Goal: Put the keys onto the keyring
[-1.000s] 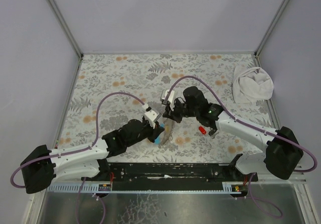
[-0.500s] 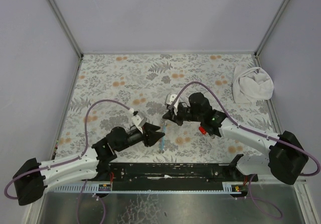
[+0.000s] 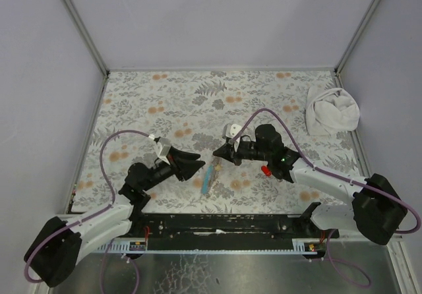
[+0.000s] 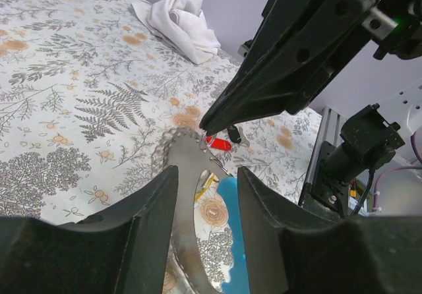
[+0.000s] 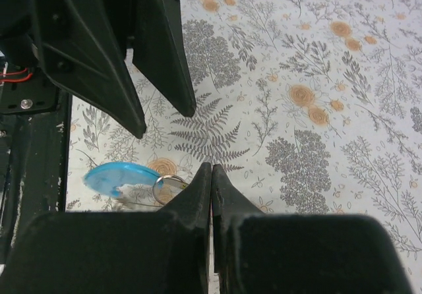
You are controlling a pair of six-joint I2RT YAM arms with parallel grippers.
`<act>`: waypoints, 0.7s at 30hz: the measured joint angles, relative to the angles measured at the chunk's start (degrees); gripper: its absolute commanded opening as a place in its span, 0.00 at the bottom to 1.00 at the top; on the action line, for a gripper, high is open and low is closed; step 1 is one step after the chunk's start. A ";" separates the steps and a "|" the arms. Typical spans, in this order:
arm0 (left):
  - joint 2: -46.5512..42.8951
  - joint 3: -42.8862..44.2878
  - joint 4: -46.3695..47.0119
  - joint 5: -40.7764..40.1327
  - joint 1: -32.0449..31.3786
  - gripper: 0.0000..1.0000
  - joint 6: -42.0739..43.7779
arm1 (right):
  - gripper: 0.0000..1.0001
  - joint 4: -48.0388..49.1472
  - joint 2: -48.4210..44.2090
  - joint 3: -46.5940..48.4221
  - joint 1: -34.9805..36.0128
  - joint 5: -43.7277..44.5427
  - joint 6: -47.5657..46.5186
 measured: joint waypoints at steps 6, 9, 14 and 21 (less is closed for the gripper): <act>8.35 -1.01 10.32 8.66 3.21 0.36 -0.83 | 0.00 2.34 0.00 -0.33 -0.09 -1.75 0.85; 11.34 -0.98 14.71 12.83 4.59 0.35 -0.87 | 0.00 2.84 -0.02 -0.48 -0.09 -2.45 0.98; 13.35 -0.70 17.97 17.27 7.19 0.32 -0.85 | 0.00 3.61 -0.02 -0.79 -0.09 -3.52 1.05; 15.67 1.09 19.87 21.77 9.42 0.32 -0.79 | 0.00 4.09 -0.02 -1.14 -0.13 -4.63 1.27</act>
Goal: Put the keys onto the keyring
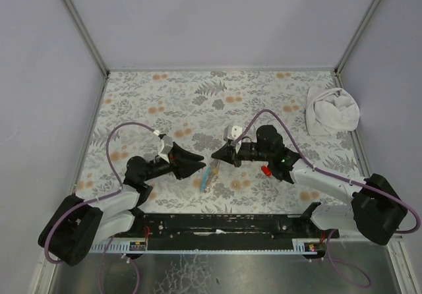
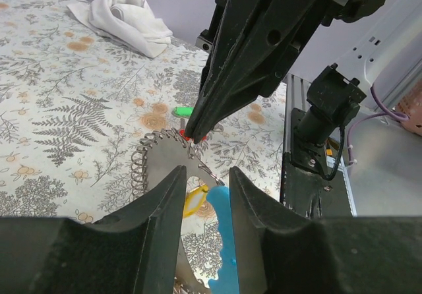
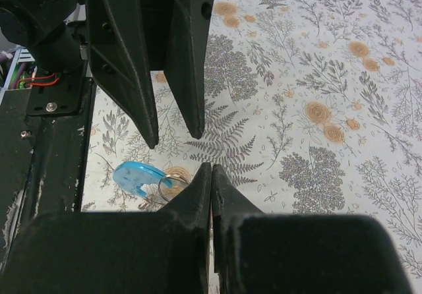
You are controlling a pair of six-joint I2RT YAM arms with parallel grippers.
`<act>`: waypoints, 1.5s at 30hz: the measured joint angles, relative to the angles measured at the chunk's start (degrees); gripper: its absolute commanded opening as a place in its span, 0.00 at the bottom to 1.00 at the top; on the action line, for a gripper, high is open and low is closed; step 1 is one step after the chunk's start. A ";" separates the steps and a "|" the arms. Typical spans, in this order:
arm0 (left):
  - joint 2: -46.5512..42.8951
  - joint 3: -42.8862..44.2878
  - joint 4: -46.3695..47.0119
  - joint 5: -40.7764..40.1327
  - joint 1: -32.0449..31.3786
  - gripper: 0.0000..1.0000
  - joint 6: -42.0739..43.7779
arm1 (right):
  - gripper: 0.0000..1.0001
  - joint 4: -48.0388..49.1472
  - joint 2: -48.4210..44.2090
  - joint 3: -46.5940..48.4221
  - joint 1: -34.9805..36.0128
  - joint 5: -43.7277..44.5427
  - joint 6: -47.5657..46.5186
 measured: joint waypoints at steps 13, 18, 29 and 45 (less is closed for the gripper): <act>8.00 3.67 2.62 4.42 0.55 0.25 0.87 | 0.00 1.40 0.02 -0.02 -0.07 -1.88 0.24; 11.17 5.22 5.22 6.56 0.85 0.23 0.52 | 0.00 1.42 0.02 -0.02 -0.09 -2.71 0.22; 14.86 6.93 7.41 10.62 0.98 0.19 0.15 | 0.00 1.49 0.02 -0.02 -0.09 -3.98 0.22; 15.76 7.76 8.87 12.94 1.01 0.00 -1.60 | 0.00 2.12 0.24 -0.02 -0.09 -5.88 0.33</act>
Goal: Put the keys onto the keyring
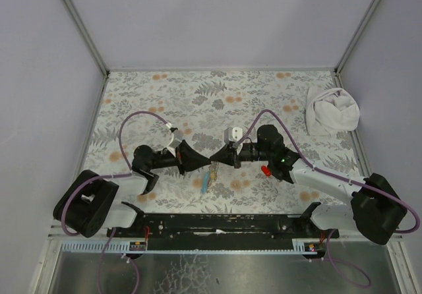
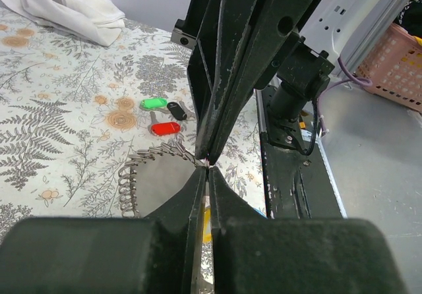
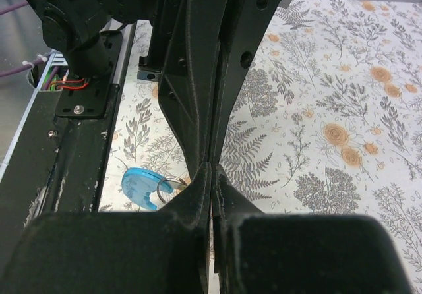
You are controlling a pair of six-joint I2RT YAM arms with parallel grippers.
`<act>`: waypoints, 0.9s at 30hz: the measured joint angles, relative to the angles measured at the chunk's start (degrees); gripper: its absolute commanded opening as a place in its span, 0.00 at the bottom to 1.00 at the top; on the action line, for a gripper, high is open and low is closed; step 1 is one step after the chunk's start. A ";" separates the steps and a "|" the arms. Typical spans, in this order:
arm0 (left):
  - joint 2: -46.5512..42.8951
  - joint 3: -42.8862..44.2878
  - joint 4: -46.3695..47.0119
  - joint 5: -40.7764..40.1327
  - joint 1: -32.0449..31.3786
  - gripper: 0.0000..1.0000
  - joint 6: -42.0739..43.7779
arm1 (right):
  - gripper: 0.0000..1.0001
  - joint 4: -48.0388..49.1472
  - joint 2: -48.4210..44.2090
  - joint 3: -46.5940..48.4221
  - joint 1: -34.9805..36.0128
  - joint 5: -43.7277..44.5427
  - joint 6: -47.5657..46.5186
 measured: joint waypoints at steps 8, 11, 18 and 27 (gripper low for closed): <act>-7.74 0.22 -9.14 -2.12 -0.13 0.00 2.21 | 0.07 0.31 -1.16 0.00 0.04 0.24 -0.15; -13.46 1.16 -16.44 -5.18 -1.29 0.00 4.83 | 0.28 -1.03 -3.28 0.00 0.22 1.77 -0.76; -22.86 5.05 -37.00 -17.55 -4.68 0.00 8.96 | 0.46 -5.27 -9.64 -2.82 -0.11 9.46 -1.79; -22.12 17.75 -62.69 -29.53 -10.84 0.00 10.62 | 0.46 -5.40 -13.49 -7.54 -0.11 12.72 -2.27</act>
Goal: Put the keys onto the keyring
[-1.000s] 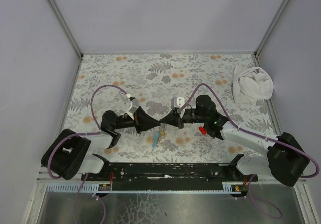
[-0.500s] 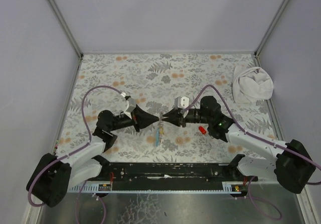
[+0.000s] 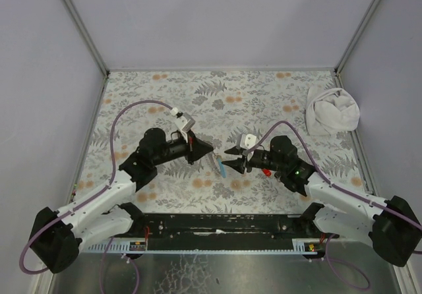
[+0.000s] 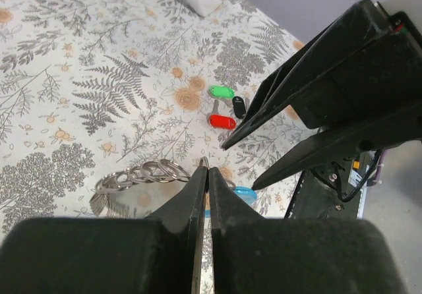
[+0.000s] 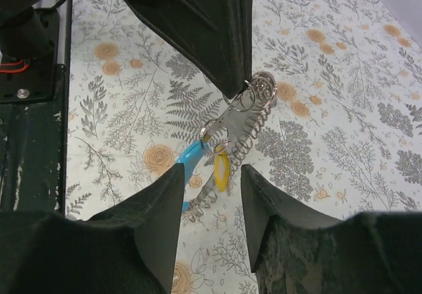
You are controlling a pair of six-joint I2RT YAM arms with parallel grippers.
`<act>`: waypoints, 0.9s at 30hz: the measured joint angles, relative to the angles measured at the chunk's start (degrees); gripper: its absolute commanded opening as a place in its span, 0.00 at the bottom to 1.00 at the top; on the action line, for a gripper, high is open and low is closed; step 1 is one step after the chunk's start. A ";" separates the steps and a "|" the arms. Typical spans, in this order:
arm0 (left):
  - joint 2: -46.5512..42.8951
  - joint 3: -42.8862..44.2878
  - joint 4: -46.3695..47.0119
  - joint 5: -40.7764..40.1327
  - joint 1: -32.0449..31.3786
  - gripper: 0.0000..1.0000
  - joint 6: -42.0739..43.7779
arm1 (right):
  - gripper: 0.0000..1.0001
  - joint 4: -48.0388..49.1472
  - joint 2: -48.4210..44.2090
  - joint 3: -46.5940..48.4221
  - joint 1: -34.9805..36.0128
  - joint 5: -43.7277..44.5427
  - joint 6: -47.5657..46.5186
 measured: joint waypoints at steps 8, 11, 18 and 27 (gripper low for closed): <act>5.44 14.14 -22.21 -3.72 -3.06 0.00 3.65 | 0.45 -3.52 1.70 0.63 0.00 -1.29 -5.97; 7.48 18.27 -29.49 -4.37 -3.13 0.00 5.84 | 0.44 -5.20 2.62 1.51 -0.22 -2.93 -8.20; 11.45 24.28 -40.96 -4.02 -3.17 0.00 10.60 | 0.41 -6.10 4.63 4.15 -1.44 -9.64 -11.02; 13.40 27.15 -46.95 -0.17 -3.23 0.00 15.52 | 0.38 1.81 10.86 4.79 -1.95 -17.09 -9.86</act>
